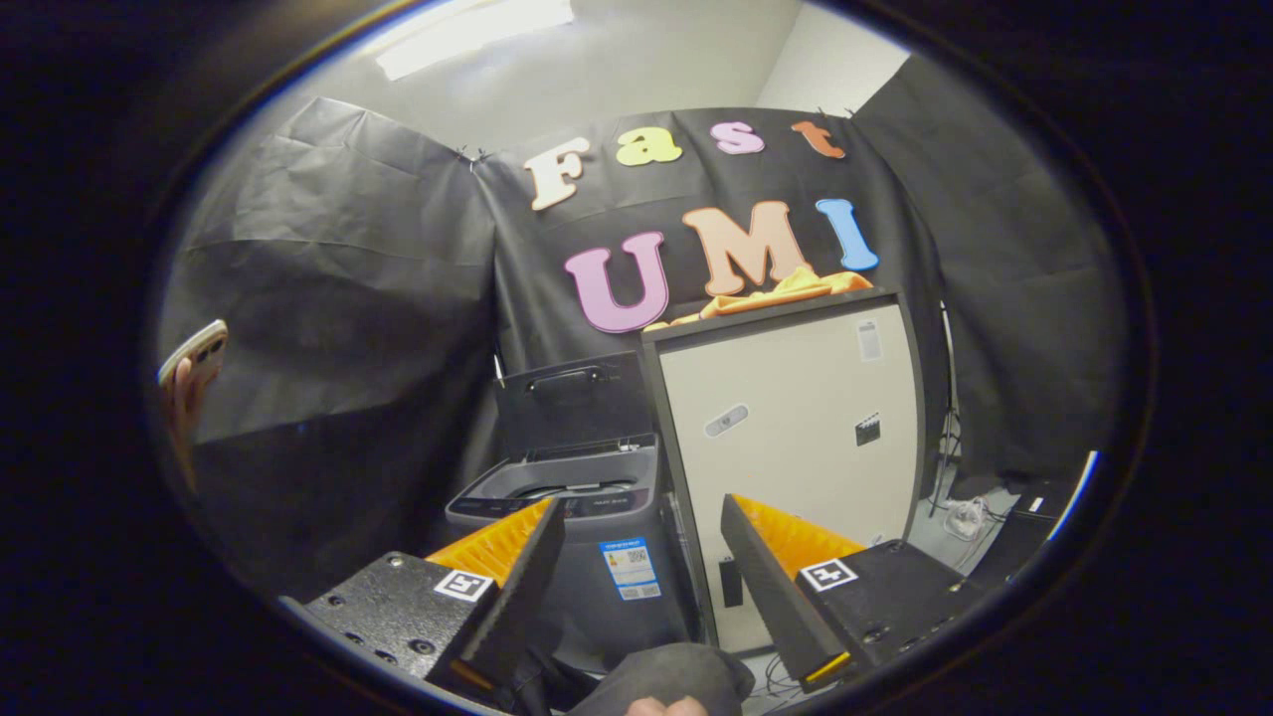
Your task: Put the clothes into the washing machine and then close the washing machine lid.
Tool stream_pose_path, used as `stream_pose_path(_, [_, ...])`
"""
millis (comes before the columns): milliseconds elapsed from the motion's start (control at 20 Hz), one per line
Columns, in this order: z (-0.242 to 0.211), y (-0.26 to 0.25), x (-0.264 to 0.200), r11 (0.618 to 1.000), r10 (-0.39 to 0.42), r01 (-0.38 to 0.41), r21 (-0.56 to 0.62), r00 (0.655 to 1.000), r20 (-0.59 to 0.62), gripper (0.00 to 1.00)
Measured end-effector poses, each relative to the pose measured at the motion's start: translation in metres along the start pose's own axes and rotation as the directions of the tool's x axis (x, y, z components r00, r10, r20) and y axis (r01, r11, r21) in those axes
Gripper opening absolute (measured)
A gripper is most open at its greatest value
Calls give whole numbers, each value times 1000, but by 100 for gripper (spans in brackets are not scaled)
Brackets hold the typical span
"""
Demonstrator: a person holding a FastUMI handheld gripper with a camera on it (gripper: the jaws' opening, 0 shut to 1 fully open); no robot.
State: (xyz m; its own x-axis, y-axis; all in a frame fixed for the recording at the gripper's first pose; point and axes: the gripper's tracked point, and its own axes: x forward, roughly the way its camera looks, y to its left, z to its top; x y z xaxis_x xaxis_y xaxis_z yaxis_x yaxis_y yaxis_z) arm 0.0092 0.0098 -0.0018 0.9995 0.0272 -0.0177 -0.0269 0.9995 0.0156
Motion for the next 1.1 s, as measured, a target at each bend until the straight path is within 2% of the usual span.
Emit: stream_pose_path(1100, [40,7,54,999,28,-28,-27,1000,5,96])
